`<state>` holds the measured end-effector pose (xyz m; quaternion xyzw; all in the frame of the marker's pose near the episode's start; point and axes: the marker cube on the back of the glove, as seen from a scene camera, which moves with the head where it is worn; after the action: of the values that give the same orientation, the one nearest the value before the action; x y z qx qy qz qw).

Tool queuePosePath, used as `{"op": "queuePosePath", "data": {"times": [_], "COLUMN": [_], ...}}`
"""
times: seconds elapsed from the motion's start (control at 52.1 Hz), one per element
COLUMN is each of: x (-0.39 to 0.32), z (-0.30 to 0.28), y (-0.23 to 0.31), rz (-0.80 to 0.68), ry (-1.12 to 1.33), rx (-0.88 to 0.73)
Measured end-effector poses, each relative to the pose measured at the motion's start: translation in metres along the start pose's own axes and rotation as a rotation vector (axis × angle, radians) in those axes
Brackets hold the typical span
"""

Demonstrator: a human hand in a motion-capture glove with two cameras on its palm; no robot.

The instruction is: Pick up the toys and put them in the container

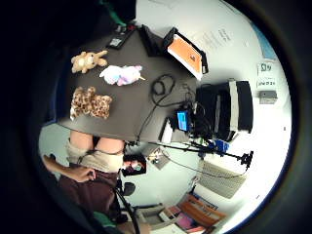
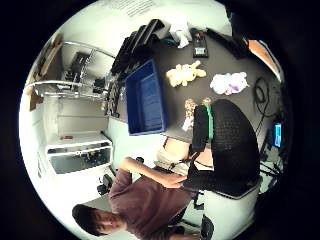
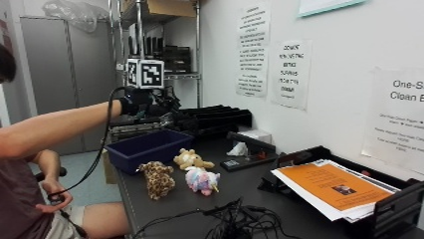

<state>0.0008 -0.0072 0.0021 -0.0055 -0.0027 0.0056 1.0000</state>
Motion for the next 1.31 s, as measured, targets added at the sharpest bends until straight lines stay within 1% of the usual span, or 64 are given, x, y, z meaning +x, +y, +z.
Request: {"op": "queuePosePath", "data": {"times": [0.154, 0.288, 0.461, 0.557, 0.691, 0.787, 0.921, 0.979, 1.075, 1.152, 1.209, 1.305], "x": [0.006, 0.011, 0.018, 0.026, 0.038, 0.047, 0.067, 0.076, 0.084, 0.084, 0.082, 0.078], "z": [0.013, 0.020, 0.020, 0.033, 0.082, 0.143, 0.226, 0.251, 0.263, 0.264, 0.262, 0.250], "y": [-0.031, -0.050, -0.084, -0.107, -0.136, -0.151, -0.157, -0.158, -0.165, -0.169, -0.172, -0.171], "rz": [-0.009, -0.027, -0.020, -0.021, -0.025, -0.028, 0.024, 0.047, 0.077, 0.087, 0.102, 0.128], "ry": [-0.036, 0.018, 0.074, 0.074, 0.043, 0.047, 0.108, 0.102, 0.012, -0.026, -0.032, -0.046], "rx": [-0.064, -0.134, -0.164, -0.184, -0.262, -0.363, -0.493, -0.455, -0.232, -0.109, -0.062, -0.067]}}
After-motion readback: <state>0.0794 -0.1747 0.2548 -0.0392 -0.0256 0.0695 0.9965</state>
